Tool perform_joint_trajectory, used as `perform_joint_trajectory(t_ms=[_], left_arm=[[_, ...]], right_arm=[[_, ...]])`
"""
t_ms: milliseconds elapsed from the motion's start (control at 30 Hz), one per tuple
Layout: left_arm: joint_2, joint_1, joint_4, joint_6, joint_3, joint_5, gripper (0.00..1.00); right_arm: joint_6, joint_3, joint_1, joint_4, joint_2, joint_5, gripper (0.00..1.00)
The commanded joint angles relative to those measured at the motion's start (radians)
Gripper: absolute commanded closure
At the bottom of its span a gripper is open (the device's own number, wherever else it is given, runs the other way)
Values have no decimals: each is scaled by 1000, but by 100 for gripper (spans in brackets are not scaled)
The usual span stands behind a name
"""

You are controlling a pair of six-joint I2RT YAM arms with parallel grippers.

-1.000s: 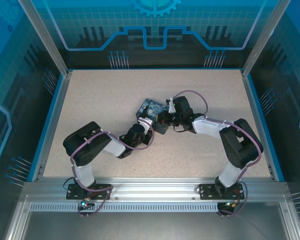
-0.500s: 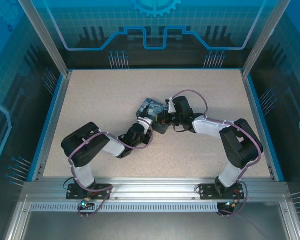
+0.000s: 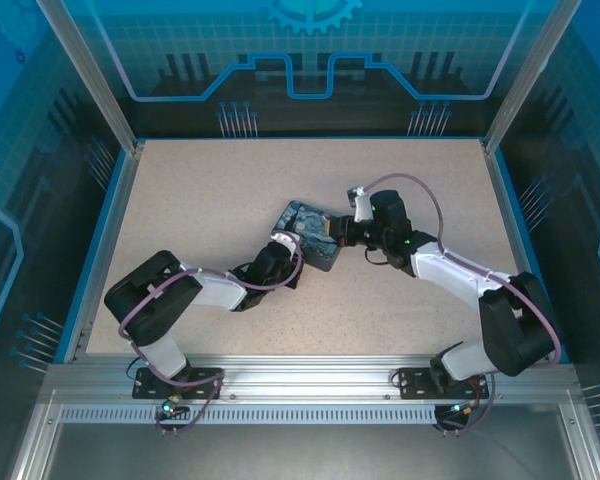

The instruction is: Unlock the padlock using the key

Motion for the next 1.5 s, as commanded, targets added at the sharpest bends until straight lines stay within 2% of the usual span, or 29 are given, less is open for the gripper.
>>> perform_joint_trajectory(t_ms=[0, 300, 467, 667, 800, 1033, 1467], left_arm=[[-34, 7, -111, -70, 63, 42, 93], [-51, 6, -286, -126, 156, 83, 95], [-59, 7, -382, -180, 211, 117, 99], [-80, 7, -434, -273, 247, 164, 100], [-82, 7, -456, -343, 270, 201, 100], [-81, 6, -464, -467, 285, 235, 100], [-82, 6, -437, -538, 285, 263, 100]], right_arm=[[-46, -61, -7, -58, -39, 3, 98], [-85, -209, -15, -31, -125, -11, 98], [-139, -319, -10, 58, -160, 3, 98], [-240, -404, 72, 172, -140, 98, 98], [-296, -419, 117, 210, -116, 149, 98], [-367, -401, 168, 296, -41, 165, 98], [-397, -372, 221, 409, 98, 199, 98]])
